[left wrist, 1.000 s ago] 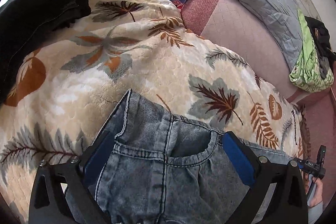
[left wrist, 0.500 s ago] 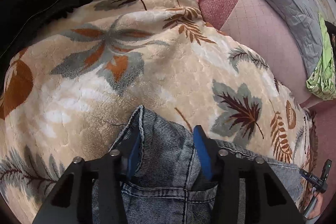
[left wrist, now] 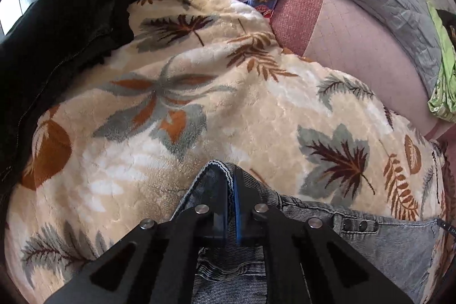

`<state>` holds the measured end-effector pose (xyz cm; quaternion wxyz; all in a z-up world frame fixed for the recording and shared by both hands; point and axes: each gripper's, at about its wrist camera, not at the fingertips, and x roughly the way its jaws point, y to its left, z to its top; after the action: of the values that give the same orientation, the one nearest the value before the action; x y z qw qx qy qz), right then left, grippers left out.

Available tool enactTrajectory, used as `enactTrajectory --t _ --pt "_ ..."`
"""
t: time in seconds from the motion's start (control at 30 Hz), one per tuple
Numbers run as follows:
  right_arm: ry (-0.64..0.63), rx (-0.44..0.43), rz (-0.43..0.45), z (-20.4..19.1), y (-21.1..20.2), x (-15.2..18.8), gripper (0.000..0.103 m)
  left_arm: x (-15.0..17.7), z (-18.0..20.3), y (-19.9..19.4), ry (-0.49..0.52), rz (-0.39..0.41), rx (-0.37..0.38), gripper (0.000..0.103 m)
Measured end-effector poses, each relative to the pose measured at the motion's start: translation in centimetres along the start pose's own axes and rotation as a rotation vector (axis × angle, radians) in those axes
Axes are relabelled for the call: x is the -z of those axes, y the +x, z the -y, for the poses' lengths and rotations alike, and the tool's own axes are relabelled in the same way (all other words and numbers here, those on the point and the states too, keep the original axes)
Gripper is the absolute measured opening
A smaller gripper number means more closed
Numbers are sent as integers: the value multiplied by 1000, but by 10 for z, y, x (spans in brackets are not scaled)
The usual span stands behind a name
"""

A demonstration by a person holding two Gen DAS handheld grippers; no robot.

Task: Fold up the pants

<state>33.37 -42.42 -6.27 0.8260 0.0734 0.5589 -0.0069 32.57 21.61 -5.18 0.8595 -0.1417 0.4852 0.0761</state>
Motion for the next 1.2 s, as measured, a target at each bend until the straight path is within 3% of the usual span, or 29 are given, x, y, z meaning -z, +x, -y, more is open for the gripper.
enactTrajectory --t 0.07,0.1,0.2,0.27,0.37,0.5,0.53,0.6,0.63,0.8,0.9,1.0,1.07,1.13,1.2 --pt "46 26 -39 8 10 9 54 5 -5 8 -20 -51 -22 35" --pt "68 11 -23 13 5 13 59 8 -7 4 -28 -38 3 37" --pt "155 -82 43 34 -28 27 61 16 -11 -25 -34 25 -22 56" --pt "209 -130 26 49 -44 45 67 30 -16 -55 -32 96 17 67" --pt "255 -172 -56 64 -43 76 67 59 -16 -82 -8 116 57 68" --pt "244 -202 -122 58 -25 100 63 95 -3 -78 44 51 86 70" --pt "236 -195 -132 54 -21 102 57 101 0 -71 50 24 79 70" --pt "191 -135 -124 44 -21 102 34 111 4 -57 68 -8 13 70" --pt "176 -137 -129 40 -25 101 14 114 6 -51 79 -17 -8 70" --pt "25 -3 -45 22 -71 107 14 114 11 -46 127 -39 -68 70" --pt "-48 23 -160 22 -37 116 17 113 11 -44 131 -46 -81 72" --pt "-36 37 -107 22 -36 114 33 111 10 -51 127 -34 -73 72" --pt "42 -39 -57 30 -50 105 66 106 7 -61 124 3 -49 72" --pt "86 -29 15 40 -66 92 67 94 0 -71 99 47 -23 72" --pt "143 -100 61 51 -73 74 67 77 -11 -74 34 67 26 72"
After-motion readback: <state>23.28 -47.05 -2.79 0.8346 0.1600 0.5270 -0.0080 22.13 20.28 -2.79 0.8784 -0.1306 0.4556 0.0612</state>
